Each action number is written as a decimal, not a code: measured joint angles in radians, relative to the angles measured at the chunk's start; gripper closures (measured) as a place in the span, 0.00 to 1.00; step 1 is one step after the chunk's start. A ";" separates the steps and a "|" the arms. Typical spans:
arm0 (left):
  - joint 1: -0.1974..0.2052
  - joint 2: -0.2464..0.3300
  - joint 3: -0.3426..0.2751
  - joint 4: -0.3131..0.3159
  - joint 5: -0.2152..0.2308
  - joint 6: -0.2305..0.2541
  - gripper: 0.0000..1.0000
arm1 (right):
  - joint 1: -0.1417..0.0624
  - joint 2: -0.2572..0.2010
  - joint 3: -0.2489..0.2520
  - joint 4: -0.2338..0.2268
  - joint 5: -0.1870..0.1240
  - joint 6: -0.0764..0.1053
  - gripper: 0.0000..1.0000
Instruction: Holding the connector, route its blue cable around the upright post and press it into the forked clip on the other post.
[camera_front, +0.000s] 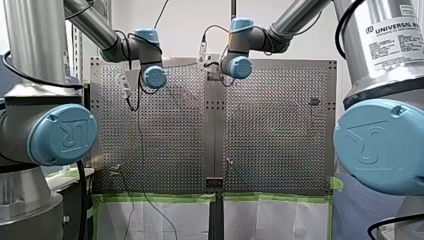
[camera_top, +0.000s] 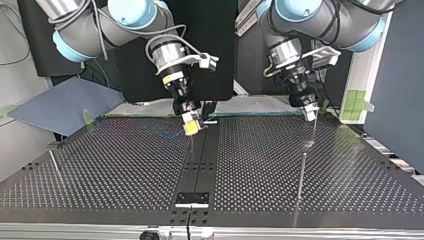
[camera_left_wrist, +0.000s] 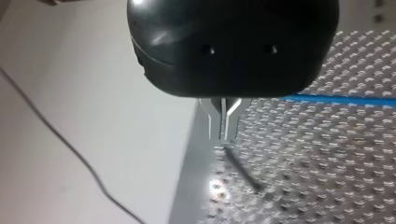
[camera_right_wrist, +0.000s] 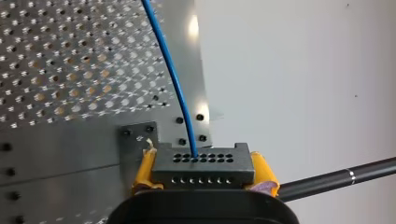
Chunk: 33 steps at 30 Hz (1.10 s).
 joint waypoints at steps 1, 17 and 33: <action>0.006 0.010 0.010 -0.009 0.006 0.001 0.93 | 0.000 0.000 -0.009 0.006 -0.001 0.000 1.00; 0.134 0.023 0.143 -0.142 0.134 -0.047 0.93 | -0.003 0.061 -0.133 0.056 -0.041 0.006 1.00; 0.266 -0.105 0.275 -0.275 0.257 -0.082 0.93 | -0.003 0.150 -0.266 0.106 -0.061 0.006 1.00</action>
